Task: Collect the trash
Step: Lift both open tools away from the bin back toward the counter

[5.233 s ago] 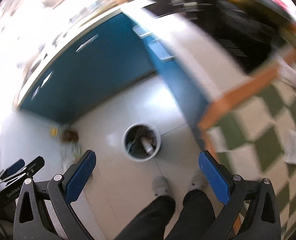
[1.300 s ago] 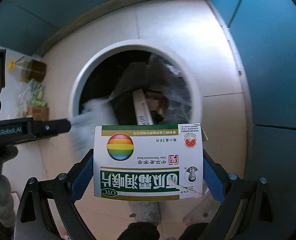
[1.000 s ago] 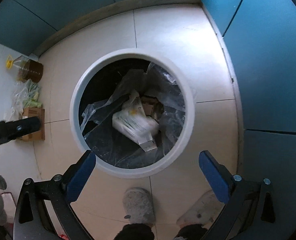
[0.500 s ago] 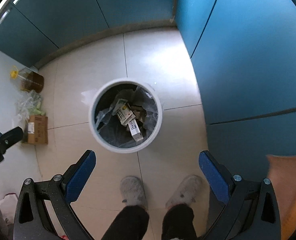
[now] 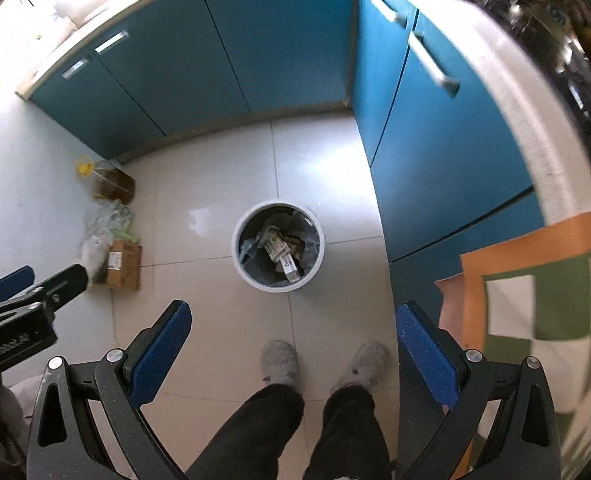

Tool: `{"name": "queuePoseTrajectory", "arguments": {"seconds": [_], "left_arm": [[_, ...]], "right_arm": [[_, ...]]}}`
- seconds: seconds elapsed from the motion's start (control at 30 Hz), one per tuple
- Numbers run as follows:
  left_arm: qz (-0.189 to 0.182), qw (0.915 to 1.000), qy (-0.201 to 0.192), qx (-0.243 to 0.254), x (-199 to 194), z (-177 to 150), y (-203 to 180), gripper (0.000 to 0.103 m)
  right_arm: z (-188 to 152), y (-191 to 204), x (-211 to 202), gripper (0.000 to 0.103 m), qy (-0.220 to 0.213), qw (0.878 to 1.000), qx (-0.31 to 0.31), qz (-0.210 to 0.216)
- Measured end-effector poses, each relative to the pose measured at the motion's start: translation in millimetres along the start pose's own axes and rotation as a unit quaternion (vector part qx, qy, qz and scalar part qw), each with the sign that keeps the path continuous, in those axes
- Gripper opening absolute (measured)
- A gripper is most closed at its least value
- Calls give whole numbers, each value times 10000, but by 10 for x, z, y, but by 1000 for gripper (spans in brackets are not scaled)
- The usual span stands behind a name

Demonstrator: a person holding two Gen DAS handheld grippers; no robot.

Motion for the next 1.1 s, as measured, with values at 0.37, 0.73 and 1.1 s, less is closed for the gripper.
{"name": "queuePoseTrajectory", "arguments": {"seconds": [0.37, 0.73, 1.1], "left_arm": [[319, 9981, -500, 157, -830, -243, -96, 97], [544, 9823, -1384, 1142, -1477, 81, -1349, 103], [268, 9410, -996, 3223, -1339, -9, -4189, 103]], "right_arm": [[-125, -92, -829, 103, -371, 9979, 139, 517], [-151, -1229, -1557, 103, -1031, 9804, 1300, 1059], [-1417, -4351, -1452, 103, -1023, 8820, 4580, 422]]}}
Point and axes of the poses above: each gripper's, at about its wrist camera, not at the fingertips, and x roughly the way its jaws point, y to its left, z to its top, the point moved 5 cm from there along x, roughly the way its jaws point, and after that the axes turned 12 degrees about y, right-handed, at the moved point
